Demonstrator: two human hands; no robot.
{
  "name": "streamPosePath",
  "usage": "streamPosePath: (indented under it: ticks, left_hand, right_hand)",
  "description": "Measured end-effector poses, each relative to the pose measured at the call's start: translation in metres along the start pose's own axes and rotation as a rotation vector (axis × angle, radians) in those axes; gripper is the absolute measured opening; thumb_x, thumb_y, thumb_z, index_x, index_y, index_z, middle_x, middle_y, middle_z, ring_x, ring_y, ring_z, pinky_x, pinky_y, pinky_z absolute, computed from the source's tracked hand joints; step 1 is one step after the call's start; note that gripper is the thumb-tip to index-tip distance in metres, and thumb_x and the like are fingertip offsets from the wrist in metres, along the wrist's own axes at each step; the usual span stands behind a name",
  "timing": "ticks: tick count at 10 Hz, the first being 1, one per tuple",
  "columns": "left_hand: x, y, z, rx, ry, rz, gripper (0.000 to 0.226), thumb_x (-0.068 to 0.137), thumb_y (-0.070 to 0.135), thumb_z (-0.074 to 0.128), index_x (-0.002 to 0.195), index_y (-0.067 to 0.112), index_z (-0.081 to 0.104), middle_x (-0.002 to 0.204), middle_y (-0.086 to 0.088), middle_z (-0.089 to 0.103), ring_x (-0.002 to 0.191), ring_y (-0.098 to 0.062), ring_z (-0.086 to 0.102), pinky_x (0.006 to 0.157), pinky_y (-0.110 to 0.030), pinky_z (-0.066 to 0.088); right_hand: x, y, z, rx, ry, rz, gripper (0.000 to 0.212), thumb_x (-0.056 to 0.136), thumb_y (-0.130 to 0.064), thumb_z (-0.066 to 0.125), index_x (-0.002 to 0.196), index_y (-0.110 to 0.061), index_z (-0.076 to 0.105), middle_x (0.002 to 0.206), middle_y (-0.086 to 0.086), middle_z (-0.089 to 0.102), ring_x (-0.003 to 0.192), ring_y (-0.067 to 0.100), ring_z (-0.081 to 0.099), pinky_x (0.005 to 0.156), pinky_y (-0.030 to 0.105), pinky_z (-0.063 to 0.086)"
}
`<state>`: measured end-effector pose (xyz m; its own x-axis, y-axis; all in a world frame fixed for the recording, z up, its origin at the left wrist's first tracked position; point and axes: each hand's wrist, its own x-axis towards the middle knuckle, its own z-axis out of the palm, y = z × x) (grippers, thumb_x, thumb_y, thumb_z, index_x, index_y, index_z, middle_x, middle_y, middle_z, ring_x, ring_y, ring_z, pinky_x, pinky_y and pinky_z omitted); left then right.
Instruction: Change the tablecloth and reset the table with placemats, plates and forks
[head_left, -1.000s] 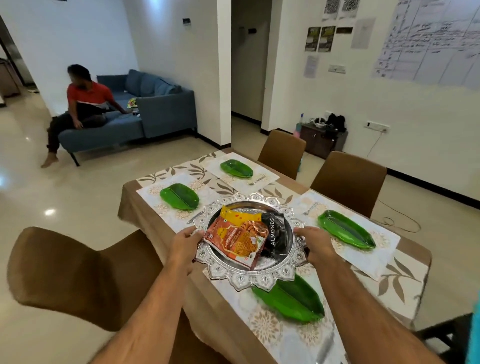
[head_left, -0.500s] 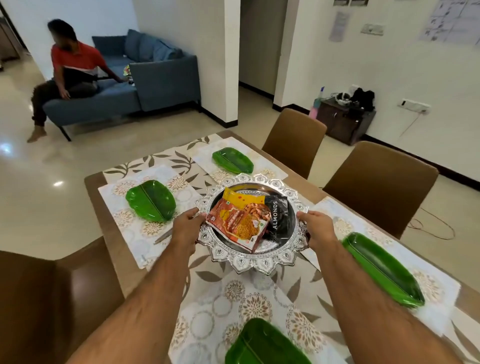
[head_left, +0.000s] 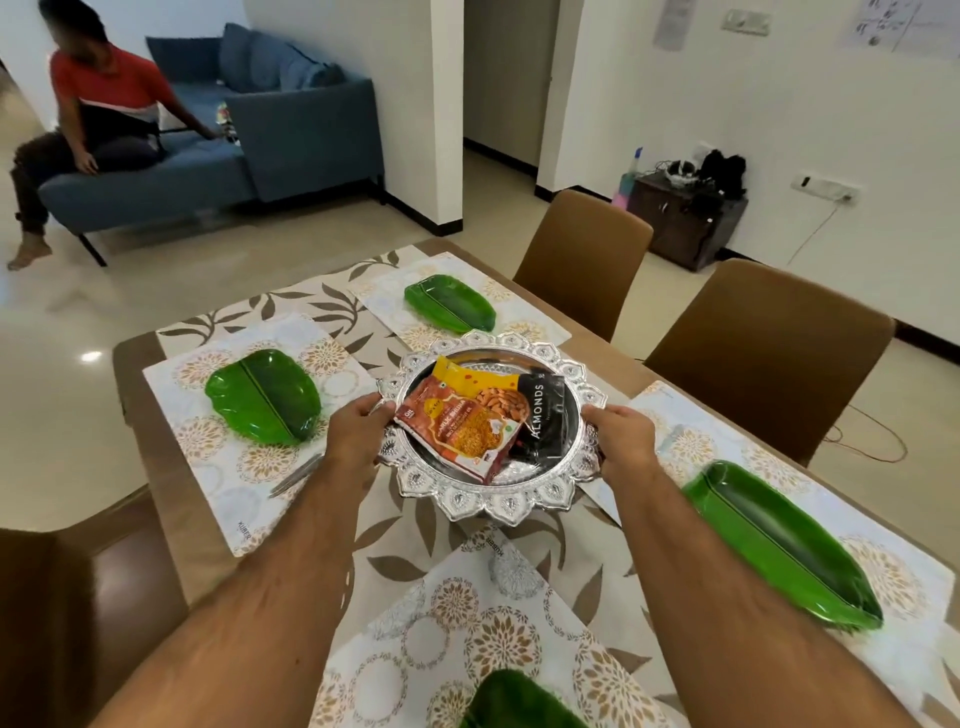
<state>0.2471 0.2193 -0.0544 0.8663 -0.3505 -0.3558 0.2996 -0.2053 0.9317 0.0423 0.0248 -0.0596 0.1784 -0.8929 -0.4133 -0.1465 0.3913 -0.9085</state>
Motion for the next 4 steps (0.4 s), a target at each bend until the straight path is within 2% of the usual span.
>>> streamPosePath:
  ticks: [1, 2, 3, 4]
  left_hand:
    - [0.0, -0.003, -0.001, 0.013, 0.011, 0.008, 0.044, 0.095, 0.014, 0.062, 0.138, 0.01, 0.052, 0.127, -0.012, 0.063, 0.108, -0.029, 0.063, 0.095, -0.044, 0.051]
    - [0.001, -0.006, -0.003, 0.062, 0.043, 0.034, 0.055, 0.094, 0.028, 0.063, 0.143, 0.014, 0.045, 0.145, -0.012, 0.049, 0.125, -0.031, 0.053, 0.102, -0.051, 0.046]
    - [-0.009, -0.002, -0.007, 0.128, 0.093, 0.042, 0.056, 0.097, 0.037, 0.056, 0.145, 0.012, 0.041, 0.149, -0.014, 0.043, 0.132, -0.034, 0.044, 0.108, -0.049, 0.041]
    - [-0.025, 0.0, -0.013, 0.223, 0.121, 0.095, 0.051, 0.098, 0.031, 0.057, 0.142, 0.007, 0.046, 0.143, -0.016, 0.05, 0.128, -0.033, 0.048, 0.107, -0.042, 0.041]
  right_hand:
    - [-0.004, -0.001, 0.001, -0.021, 0.028, -0.025, 0.011, 0.081, -0.005, 0.077, 0.085, -0.005, 0.066, 0.082, 0.015, 0.063, 0.076, 0.025, 0.058, 0.075, 0.043, 0.055]
    - [-0.001, -0.001, 0.0, -0.038, 0.034, -0.051, 0.033, 0.083, -0.015, 0.078, 0.108, 0.001, 0.065, 0.093, 0.012, 0.066, 0.089, 0.026, 0.063, 0.086, 0.04, 0.055]
    - [-0.014, -0.007, -0.001, -0.146, 0.04, -0.091, 0.056, 0.084, -0.036, 0.076, 0.125, -0.003, 0.058, 0.115, 0.01, 0.062, 0.104, 0.025, 0.058, 0.096, 0.045, 0.052]
    - [-0.038, -0.013, -0.004, -0.318, 0.127, -0.201, 0.059, 0.087, -0.039, 0.071, 0.135, -0.01, 0.051, 0.129, 0.01, 0.058, 0.115, 0.029, 0.057, 0.098, 0.046, 0.049]
